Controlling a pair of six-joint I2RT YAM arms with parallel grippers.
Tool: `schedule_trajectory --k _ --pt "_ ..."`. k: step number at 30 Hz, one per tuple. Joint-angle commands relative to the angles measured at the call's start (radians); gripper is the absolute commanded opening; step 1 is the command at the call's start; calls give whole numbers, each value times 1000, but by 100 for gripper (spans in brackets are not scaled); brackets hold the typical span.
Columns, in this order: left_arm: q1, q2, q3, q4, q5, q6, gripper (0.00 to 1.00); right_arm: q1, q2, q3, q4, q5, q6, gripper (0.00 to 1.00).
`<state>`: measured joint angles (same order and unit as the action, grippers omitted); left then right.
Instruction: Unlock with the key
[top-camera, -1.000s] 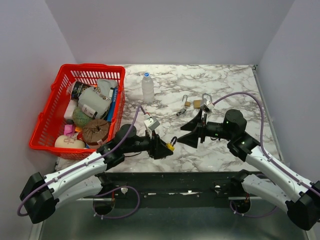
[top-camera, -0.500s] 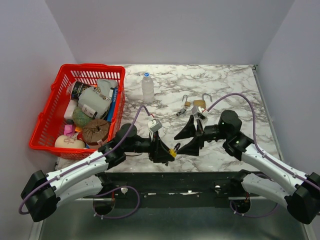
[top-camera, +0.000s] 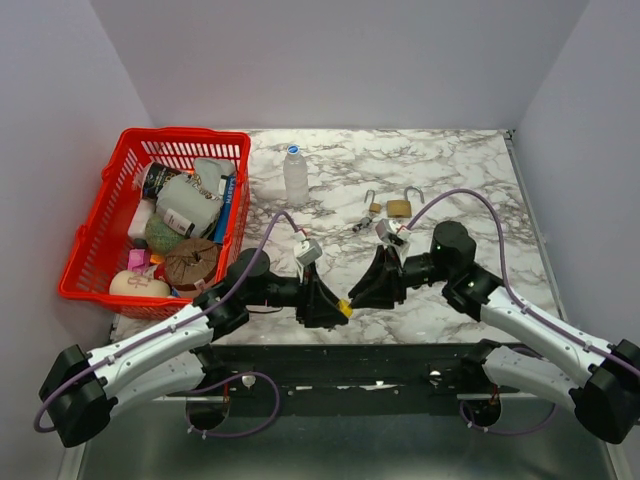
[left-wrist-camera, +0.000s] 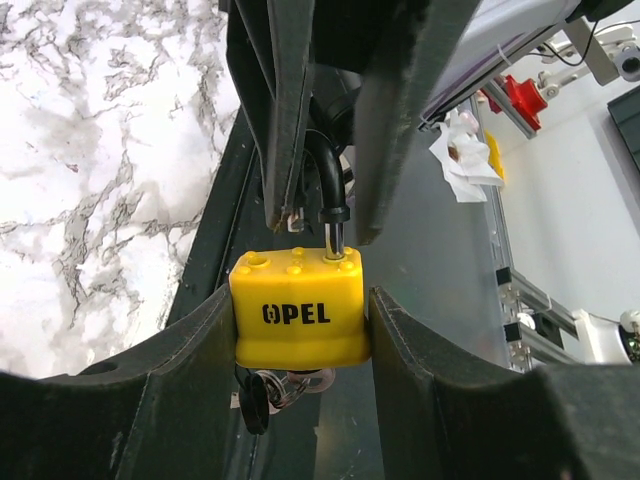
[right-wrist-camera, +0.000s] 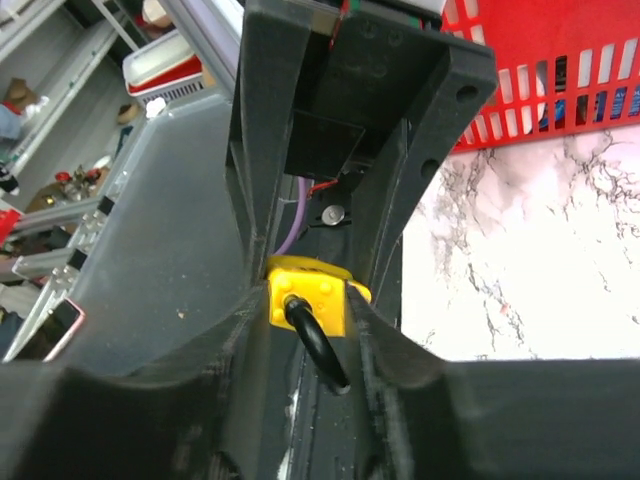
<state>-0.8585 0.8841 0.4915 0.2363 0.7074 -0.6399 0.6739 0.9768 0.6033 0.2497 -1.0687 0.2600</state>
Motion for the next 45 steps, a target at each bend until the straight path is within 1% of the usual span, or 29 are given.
schedule_trajectory --k 1,3,4,5,8,10,11,12,14,15,16,18,19,20,22,23,25,26,27,29,30,34,36,37,38,39,41,43,45 --pt "7 -43 16 40 -41 15 0 9 25 36 -75 4 -27 36" --pt "7 -47 31 -23 -78 43 0 10 33 49 -101 32 -22 24" --pt "7 -45 42 -60 -156 86 0 9 39 53 -108 42 -18 19" --pt "7 -43 62 -140 -204 107 0 9 49 59 -130 58 -13 9" --pt "7 -16 103 -282 -415 175 0 9 80 90 -188 154 5 2" --pt "4 16 117 -321 -488 193 0 9 101 108 -216 268 33 1" --pt "0 30 127 -336 -559 197 0 9 120 113 -237 314 48 1" --pt "-13 44 134 -341 -591 194 0 9 156 118 -247 394 70 1" --pt "-42 94 154 -365 -670 183 0 9 203 130 -247 455 90 1" --pt "-59 117 180 -376 -754 166 0 9 241 130 -247 510 116 1" --pt "-94 160 192 -385 -788 155 0 9 255 124 -247 539 128 1" --pt "-112 197 206 -394 -848 126 0 9 276 109 -222 628 154 3" --pt "-114 222 203 -394 -859 94 0 6 290 101 -214 654 160 6" --pt "-113 231 199 -379 -867 82 0 4 295 87 -199 677 163 16" --pt "-112 265 182 -356 -896 60 0 -8 301 69 -182 722 173 29" --pt "-109 282 182 -339 -901 57 0 -13 306 52 -167 737 174 38" --pt "-106 343 191 -322 -896 51 0 -26 312 35 -156 789 182 49" --pt "-100 369 197 -309 -882 40 0 -27 309 27 -155 826 188 61" --pt "-96 393 218 -302 -863 30 0 -27 303 3 -152 905 197 66" --pt "-96 456 242 -282 -830 13 0 -28 286 -25 -144 975 211 72" --pt "-94 476 260 -276 -827 9 0 -28 254 -54 -139 1027 223 73" --pt "-73 573 317 -282 -821 17 0 -30 145 -127 -138 1130 245 76" --pt "-56 619 375 -340 -838 8 0 -31 100 -152 -148 1185 251 78" --pt "-39 671 401 -365 -844 6 0 -34 53 -160 -158 1199 251 79" --pt "-33 700 426 -418 -853 6 0 -34 31 -174 -179 1211 252 79" --pt "-25 729 482 -451 -890 0 0 -36 4 -178 -190 1230 255 79" --pt "-11 815 536 -518 -921 -6 0 -36 -71 -192 -225 1247 258 80" --pt "-5 883 594 -543 -960 -23 0 -39 -121 -195 -247 1263 260 80" --pt "9 923 649 -565 -964 -24 0 -39 -197 -195 -306 1285 259 81"
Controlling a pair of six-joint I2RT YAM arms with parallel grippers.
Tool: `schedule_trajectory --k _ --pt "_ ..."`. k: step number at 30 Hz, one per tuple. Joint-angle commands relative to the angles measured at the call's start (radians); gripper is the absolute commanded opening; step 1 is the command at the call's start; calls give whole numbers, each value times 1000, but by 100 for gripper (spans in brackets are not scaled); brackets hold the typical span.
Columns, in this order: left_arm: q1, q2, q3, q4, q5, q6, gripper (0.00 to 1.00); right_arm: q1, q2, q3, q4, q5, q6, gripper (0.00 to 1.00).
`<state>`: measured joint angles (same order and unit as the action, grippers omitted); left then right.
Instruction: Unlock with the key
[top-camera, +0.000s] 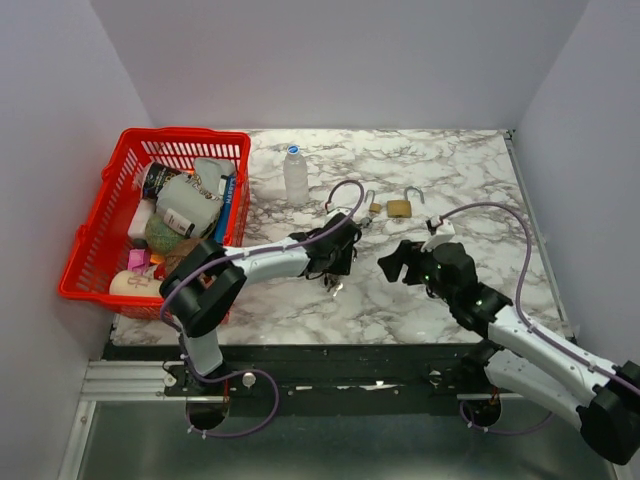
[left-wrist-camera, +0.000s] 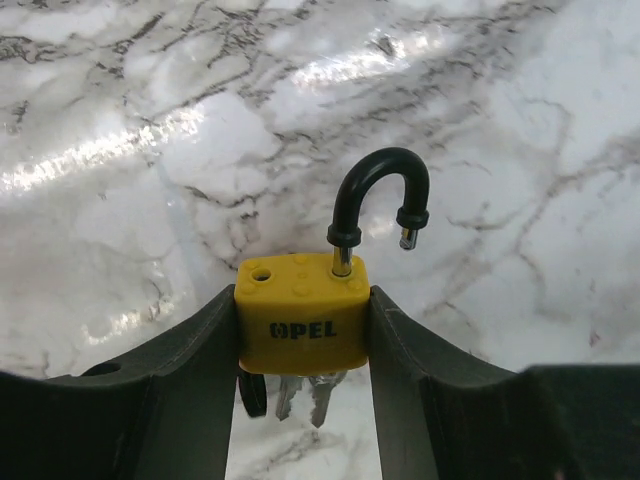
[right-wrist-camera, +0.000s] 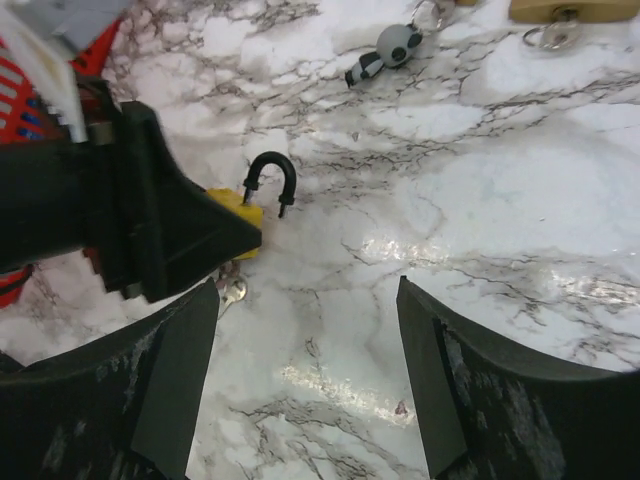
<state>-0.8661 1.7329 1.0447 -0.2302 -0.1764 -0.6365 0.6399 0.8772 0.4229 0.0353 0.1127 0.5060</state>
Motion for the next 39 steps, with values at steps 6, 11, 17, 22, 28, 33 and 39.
schedule_trajectory --k 6,11,17,22,28,33,39 --pt "73 207 256 -190 -150 -17 0 -8 -283 -6 -215 137 8 82" --pt "124 332 399 -303 -228 -12 0 -6 -388 4 -290 174 6 82" --pt "174 419 526 -331 -233 -3 0 -8 -481 2 -360 223 -4 83" --pt "206 530 716 -380 -226 31 0 -8 -515 -3 -382 226 -3 83" --pt "237 614 862 -409 -202 58 0 -8 -537 -12 -405 225 3 84" --pt "248 657 925 -420 -198 63 21 -8 -540 -19 -407 220 9 84" --pt "248 654 928 -402 -184 86 65 -8 -541 -22 -410 222 16 84"
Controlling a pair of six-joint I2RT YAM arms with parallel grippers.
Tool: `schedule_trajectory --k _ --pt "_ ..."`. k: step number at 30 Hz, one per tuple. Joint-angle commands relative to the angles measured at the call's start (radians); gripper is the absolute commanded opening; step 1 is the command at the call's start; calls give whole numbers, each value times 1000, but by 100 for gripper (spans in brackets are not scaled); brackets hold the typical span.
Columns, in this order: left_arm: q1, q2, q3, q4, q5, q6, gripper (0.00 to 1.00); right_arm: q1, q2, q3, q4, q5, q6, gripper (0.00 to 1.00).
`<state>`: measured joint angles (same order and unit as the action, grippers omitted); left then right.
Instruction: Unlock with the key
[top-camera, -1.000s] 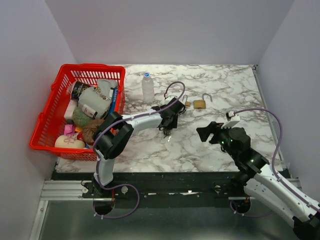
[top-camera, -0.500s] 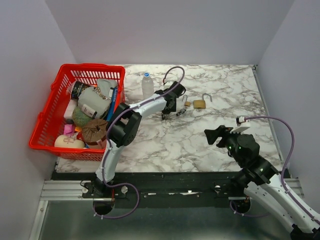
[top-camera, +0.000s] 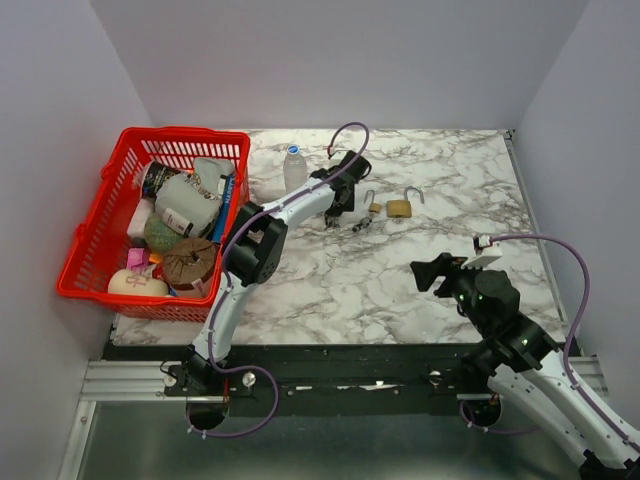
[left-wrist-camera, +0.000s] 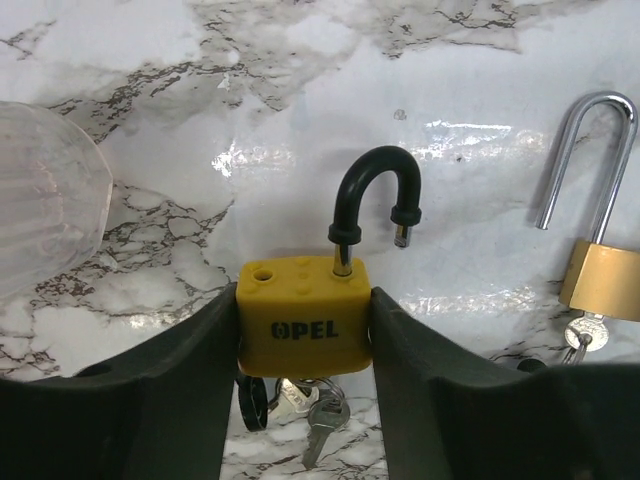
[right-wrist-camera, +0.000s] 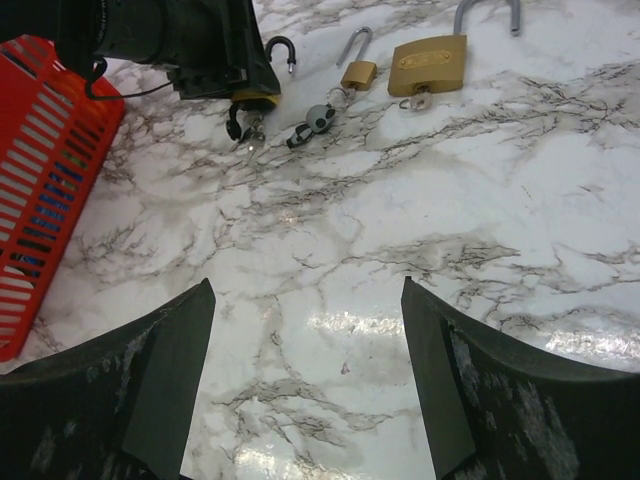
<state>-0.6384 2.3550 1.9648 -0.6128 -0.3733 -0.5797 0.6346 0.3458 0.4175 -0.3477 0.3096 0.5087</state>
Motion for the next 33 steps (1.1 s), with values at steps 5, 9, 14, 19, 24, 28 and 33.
schedule_trajectory --k 5,9,14,19,24,28,33 --pt "19 12 19 -10 1 49 93 -3 -1 -28 -28 25 28 84" --pt "6 -22 13 13 -7 87 98 -3 -5 -31 -28 20 36 84" --pt "-52 -121 -6 73 -35 168 99 -3 -14 -48 -7 26 33 92" --pt "-115 -290 -145 201 -24 233 99 -4 22 -42 26 25 22 94" --pt "-220 -578 -374 428 -55 372 99 -4 19 -13 44 17 13 94" --pt "-234 -778 -585 493 -38 340 99 -6 -4 13 44 31 -24 94" --pt "-236 -1016 -745 469 -59 310 99 -7 -25 29 41 46 -44 94"
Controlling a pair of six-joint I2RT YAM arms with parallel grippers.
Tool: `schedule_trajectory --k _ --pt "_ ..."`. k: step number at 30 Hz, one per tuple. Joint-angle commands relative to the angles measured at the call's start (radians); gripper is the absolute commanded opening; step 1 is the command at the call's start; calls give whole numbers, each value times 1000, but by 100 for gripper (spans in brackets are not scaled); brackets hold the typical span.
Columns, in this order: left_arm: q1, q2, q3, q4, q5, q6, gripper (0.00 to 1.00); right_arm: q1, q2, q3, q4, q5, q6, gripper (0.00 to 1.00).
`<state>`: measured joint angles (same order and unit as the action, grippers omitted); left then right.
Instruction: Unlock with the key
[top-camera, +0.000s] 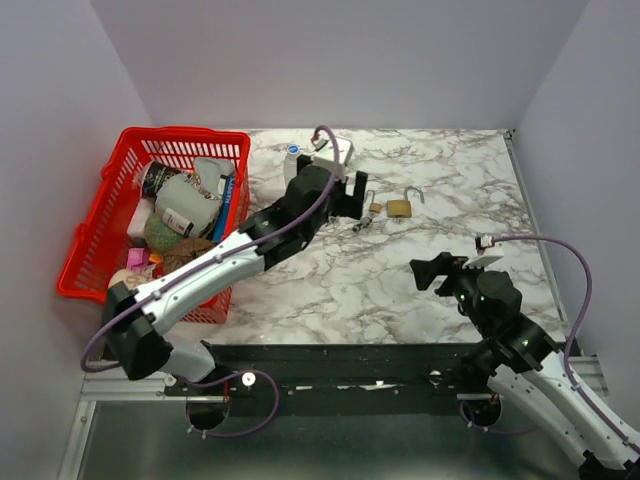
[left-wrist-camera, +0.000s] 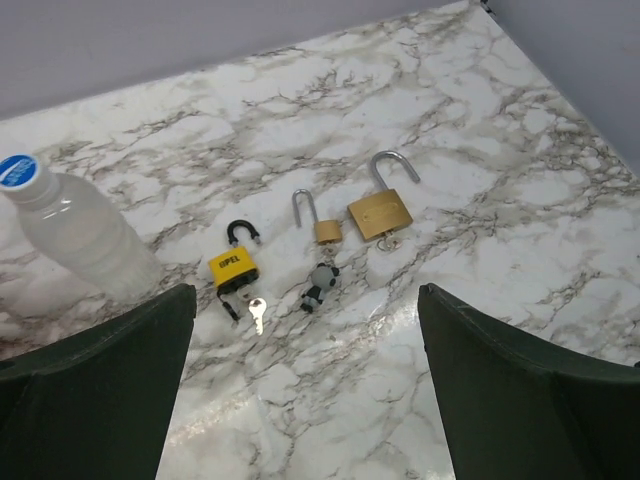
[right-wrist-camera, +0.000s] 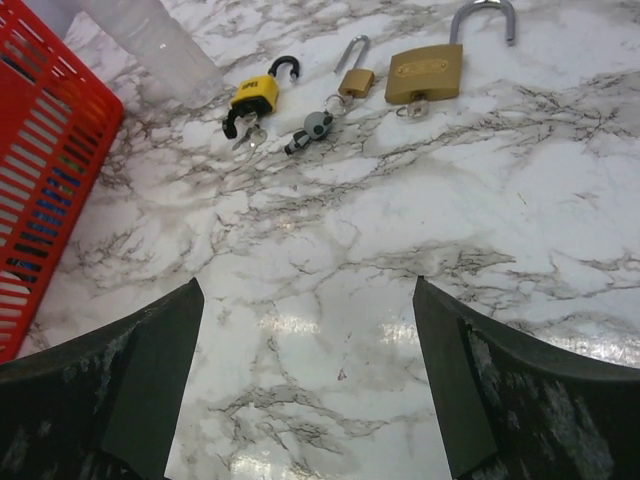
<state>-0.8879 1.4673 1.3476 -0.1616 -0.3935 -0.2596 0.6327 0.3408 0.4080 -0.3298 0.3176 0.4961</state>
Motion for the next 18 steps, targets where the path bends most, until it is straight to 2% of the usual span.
schedule_trajectory --k 1,11,18 --pt "15 -162 -178 13 -50 -29 99 -5 -20 41 21 40 -34 94" --pt "15 -464 -346 -87 -133 -79 99 -5 -6 55 15 61 -44 94" --pt "15 -535 -369 -107 -157 -82 99 -5 4 64 14 66 -44 94"
